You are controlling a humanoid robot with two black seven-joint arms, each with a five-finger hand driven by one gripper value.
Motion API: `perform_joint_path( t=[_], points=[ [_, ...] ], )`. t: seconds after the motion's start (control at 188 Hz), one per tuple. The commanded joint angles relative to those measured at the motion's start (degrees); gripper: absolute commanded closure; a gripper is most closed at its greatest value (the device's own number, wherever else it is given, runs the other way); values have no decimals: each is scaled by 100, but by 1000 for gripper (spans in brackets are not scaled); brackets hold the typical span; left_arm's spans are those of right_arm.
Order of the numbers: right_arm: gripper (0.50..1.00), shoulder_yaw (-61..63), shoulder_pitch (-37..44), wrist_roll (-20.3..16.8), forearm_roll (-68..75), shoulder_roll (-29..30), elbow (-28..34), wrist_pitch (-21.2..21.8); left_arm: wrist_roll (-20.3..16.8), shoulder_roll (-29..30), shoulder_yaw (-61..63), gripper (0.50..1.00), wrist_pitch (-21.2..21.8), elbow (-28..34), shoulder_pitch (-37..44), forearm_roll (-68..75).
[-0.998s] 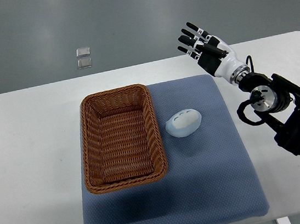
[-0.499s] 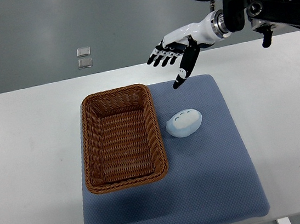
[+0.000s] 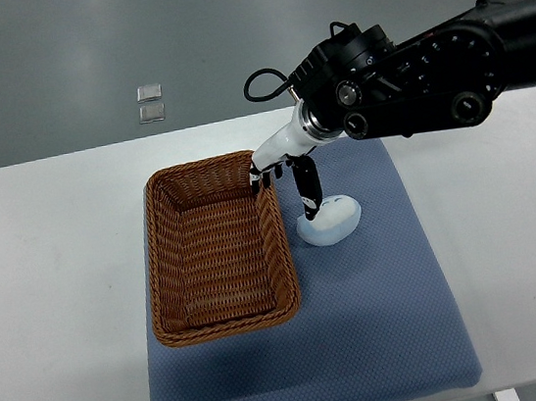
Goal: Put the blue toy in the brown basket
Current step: 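Lower the right hand onto the white oval toy and close fingers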
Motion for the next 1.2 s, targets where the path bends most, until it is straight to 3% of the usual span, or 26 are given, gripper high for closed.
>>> perform_joint_path(
  t=[0.0,0.356,0.616,1.067,1.194],
  points=[
    [619,-105,-210,-38,-7,28,-82,-115,0,0,17,500,0,20,0,0],
    [638,-316,-588,-153,19,-122,-117,-484,0,0,34,500,0,29,9,0],
    [638,-228,-491,-162,72,-447,-108,-397,0,0,43,500,0,3,9,0],
    [638,-220,-737,-162,72,-280,-108,-564,0,0,43,500,0,38,9,0],
    [664,-220,-825,-162,28,-175,-126,-581,0,0,43,500,0,38,9,0]
  ],
)
